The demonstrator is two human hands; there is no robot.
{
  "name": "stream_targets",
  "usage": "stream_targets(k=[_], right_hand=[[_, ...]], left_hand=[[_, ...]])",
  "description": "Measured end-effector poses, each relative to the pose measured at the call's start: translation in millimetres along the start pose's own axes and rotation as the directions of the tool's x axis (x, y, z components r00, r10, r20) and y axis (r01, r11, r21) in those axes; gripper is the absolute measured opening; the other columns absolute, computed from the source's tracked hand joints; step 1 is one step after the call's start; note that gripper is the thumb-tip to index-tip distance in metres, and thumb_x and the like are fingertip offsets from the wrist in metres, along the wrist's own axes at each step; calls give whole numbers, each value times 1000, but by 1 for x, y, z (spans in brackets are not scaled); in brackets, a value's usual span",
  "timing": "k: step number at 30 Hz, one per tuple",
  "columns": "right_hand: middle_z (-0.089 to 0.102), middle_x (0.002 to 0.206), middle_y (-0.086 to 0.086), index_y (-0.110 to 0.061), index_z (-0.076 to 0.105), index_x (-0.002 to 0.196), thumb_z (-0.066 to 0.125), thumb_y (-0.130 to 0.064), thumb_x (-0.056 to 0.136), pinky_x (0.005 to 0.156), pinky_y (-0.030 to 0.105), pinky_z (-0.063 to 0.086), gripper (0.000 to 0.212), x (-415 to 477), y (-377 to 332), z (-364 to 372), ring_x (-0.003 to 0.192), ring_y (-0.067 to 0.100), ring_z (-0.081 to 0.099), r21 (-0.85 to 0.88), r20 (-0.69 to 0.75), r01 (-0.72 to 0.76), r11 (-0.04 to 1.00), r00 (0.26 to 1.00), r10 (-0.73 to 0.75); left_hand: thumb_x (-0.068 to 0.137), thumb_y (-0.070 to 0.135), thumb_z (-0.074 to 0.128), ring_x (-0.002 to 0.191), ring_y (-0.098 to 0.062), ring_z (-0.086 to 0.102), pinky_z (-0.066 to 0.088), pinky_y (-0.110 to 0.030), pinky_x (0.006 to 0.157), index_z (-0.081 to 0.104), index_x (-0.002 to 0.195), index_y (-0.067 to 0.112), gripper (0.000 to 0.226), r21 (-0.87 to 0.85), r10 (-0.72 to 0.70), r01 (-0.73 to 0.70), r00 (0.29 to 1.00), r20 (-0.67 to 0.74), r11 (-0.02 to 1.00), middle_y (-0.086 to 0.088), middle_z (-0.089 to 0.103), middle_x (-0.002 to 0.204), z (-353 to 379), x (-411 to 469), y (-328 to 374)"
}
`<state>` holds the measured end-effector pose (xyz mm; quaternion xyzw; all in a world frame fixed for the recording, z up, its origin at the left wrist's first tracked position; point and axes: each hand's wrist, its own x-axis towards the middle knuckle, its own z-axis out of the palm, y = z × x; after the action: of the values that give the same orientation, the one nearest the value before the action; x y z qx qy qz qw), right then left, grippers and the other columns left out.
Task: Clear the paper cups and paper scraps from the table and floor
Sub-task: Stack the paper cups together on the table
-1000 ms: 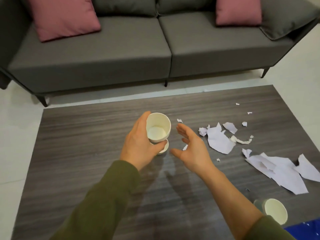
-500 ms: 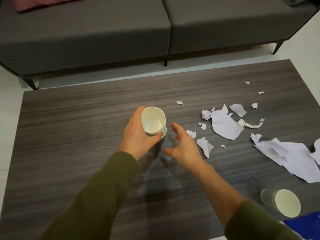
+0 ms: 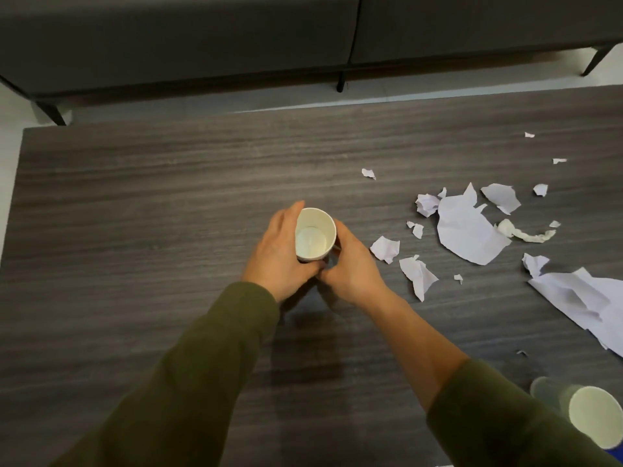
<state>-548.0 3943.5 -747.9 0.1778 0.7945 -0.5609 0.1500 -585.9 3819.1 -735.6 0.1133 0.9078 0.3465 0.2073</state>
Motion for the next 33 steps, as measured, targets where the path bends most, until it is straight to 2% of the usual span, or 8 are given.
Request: stream_targets(k=[4, 8, 13, 18, 21, 24, 28, 33], right_hand=[[55, 111, -16, -21, 43, 134, 55, 13, 68, 94, 18, 40, 75, -2, 7, 0, 114, 9, 55, -12, 2, -8, 1000, 1000, 8], [57, 108, -18, -23, 46, 131, 57, 10, 69, 92, 16, 43, 71, -8, -2, -11, 110, 6, 56, 11, -37, 19, 1000, 999, -19], [54, 96, -29, -25, 47, 130, 62, 4, 73, 80, 1, 40, 66, -31, -26, -41, 98, -4, 54, 10, -116, 61, 998, 991, -59], [58, 106, -21, -31, 46, 129, 64, -5, 75, 88, 18, 44, 62, -75, -47, -85, 104, 3, 56, 8, -248, 76, 997, 966, -72], [57, 111, -20, -30, 47, 127, 64, -1, 73, 88, 8, 40, 63, -105, -55, -117, 109, 1, 53, 28, -328, 115, 993, 939, -100], [57, 106, -29, -47, 47, 114, 68, -3, 70, 76, 1, 41, 66, -139, -54, -153, 105, -9, 53, 42, -419, 139, 989, 901, -109], [48, 110, -36, -30, 42, 131, 78, -15, 69, 84, 0, 34, 74, -188, -29, -200, 100, -19, 47, -12, -515, 77, 997, 854, -72], [43, 137, -16, -30, 31, 141, 83, -24, 65, 100, 19, 33, 93, -245, 42, -240, 128, 6, 40, 8, -549, -125, 992, 829, 109]], left_hand=[[69, 27, 77, 129, -23, 40, 30, -26, 95, 18, 146, 29, 98, 1, -26, 26, 999, 34, 1000, 0, 36, 146, 2, 1, 1], [66, 34, 77, 122, -23, 47, 36, -26, 90, 22, 143, 30, 96, -28, -31, 30, 999, -37, 999, 2, 46, 139, -3, -5, 15], [61, 35, 78, 99, -14, 56, 38, -23, 73, 37, 119, 40, 71, -73, 51, -56, 996, -73, 996, 21, 52, 107, -20, -12, 56], [61, 40, 82, 108, -11, 54, 42, -18, 78, 35, 127, 41, 81, -82, 196, -197, 980, -21, 977, 19, 56, 119, -31, -28, 117], [64, 38, 82, 124, -16, 46, 39, -28, 94, 25, 142, 32, 97, -42, 288, -288, 957, 13, 957, 9, 47, 138, -32, -39, 157], [66, 39, 81, 123, -18, 47, 42, -33, 94, 26, 141, 31, 94, -36, 378, -377, 925, 45, 926, 8, 49, 136, -25, -51, 197], [65, 40, 80, 118, -16, 50, 42, -29, 89, 31, 138, 31, 89, -79, 454, -448, 887, 86, 890, 10, 52, 131, 9, -68, 239], [63, 39, 82, 125, -12, 45, 41, -31, 98, 29, 139, 34, 92, -141, 471, -451, 862, 189, 881, 13, 46, 137, 83, -92, 267]])
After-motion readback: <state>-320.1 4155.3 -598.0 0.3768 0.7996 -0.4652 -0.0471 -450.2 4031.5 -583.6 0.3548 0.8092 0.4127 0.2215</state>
